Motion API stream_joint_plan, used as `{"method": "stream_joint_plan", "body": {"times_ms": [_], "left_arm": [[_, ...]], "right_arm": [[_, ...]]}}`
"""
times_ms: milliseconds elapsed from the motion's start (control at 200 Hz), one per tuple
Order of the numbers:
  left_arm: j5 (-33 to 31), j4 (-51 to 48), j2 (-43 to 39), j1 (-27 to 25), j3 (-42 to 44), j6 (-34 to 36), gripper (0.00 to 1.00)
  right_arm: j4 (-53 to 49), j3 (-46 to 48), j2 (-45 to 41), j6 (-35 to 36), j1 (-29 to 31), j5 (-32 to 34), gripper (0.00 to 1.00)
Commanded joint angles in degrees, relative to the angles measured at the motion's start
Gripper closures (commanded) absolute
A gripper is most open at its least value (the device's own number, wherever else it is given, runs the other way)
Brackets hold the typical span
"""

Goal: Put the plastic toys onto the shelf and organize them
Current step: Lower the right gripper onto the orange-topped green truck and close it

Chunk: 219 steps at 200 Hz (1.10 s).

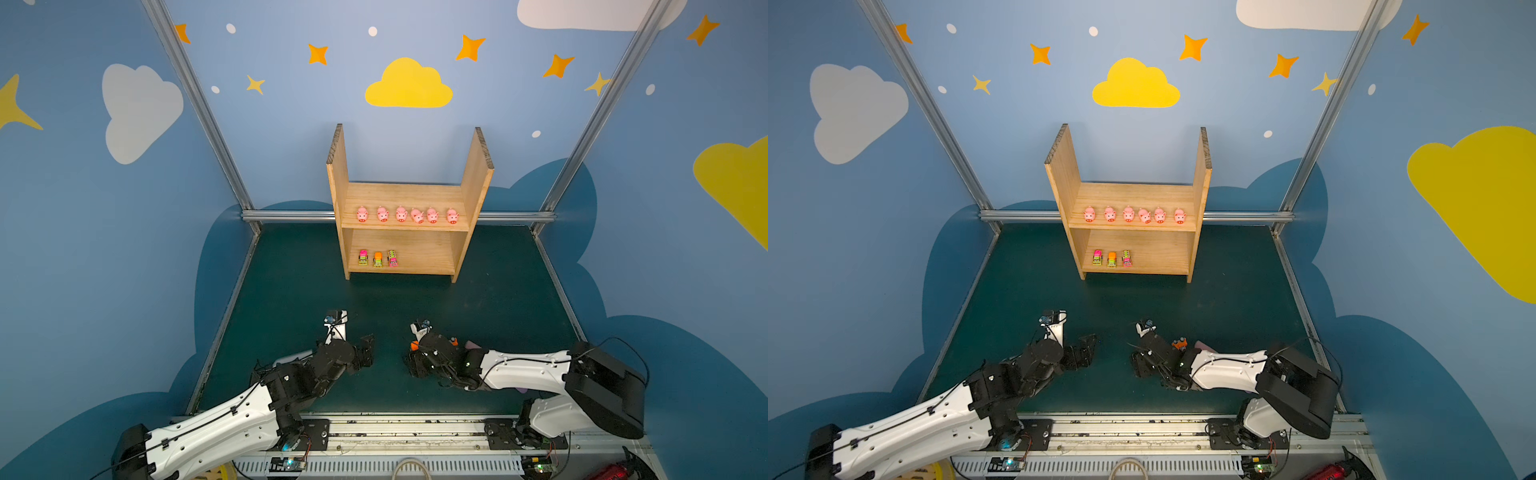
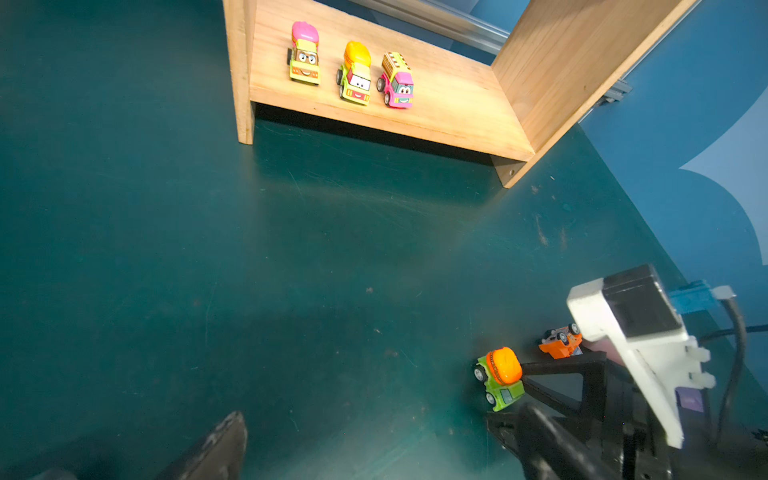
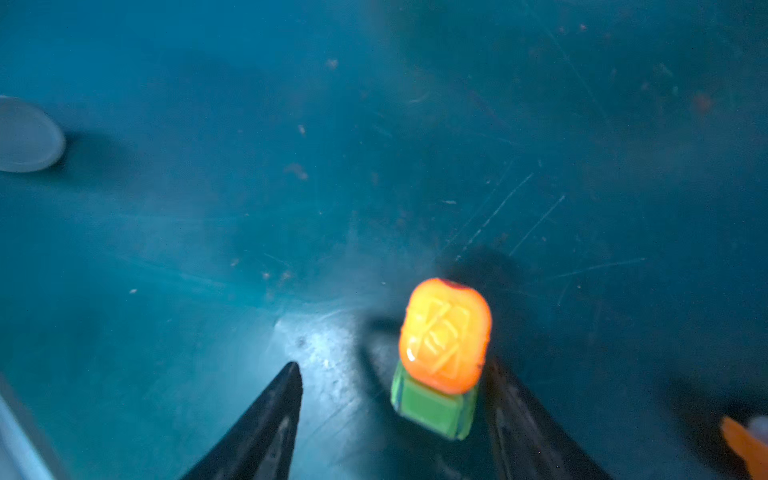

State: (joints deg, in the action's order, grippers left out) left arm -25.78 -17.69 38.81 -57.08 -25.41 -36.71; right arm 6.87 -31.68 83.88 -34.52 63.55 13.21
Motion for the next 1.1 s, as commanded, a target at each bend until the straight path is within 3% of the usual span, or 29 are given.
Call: {"method": "stream_joint_plan", "body": {"times_ms": [0,446,766,946,1092], "left_arm": [[-1.2,-2.2,-0.9,-0.1,0.8,0.0,0.00],[-2.3,-5.4,-5.1,-0.1,1.3,-0.4,0.00],[-2.6,-4.9,-3.9,-0.1,0.5,0.4,0.00],[-2.5,-3.8,-2.6,-0.2,0.3,0.6,0.00],[-2.2,-3.5,-1.6,-0.2,-0.1,0.7,0.00]], "right_arm": [[-1.1,-1.3,2.4,-0.6,0.3,4.0,0.32],[6.8,0.9,9.2,-1.4,3.8,13.7,0.41],[6.9,2.0,11.9,-4.2,6.4,15.0,0.43],[6.8,3.1,12.6,-6.2,7.7,16.4,0.55],[5.8,2.9,13.5,-7.2,8.0,17.2,0.70]]}}
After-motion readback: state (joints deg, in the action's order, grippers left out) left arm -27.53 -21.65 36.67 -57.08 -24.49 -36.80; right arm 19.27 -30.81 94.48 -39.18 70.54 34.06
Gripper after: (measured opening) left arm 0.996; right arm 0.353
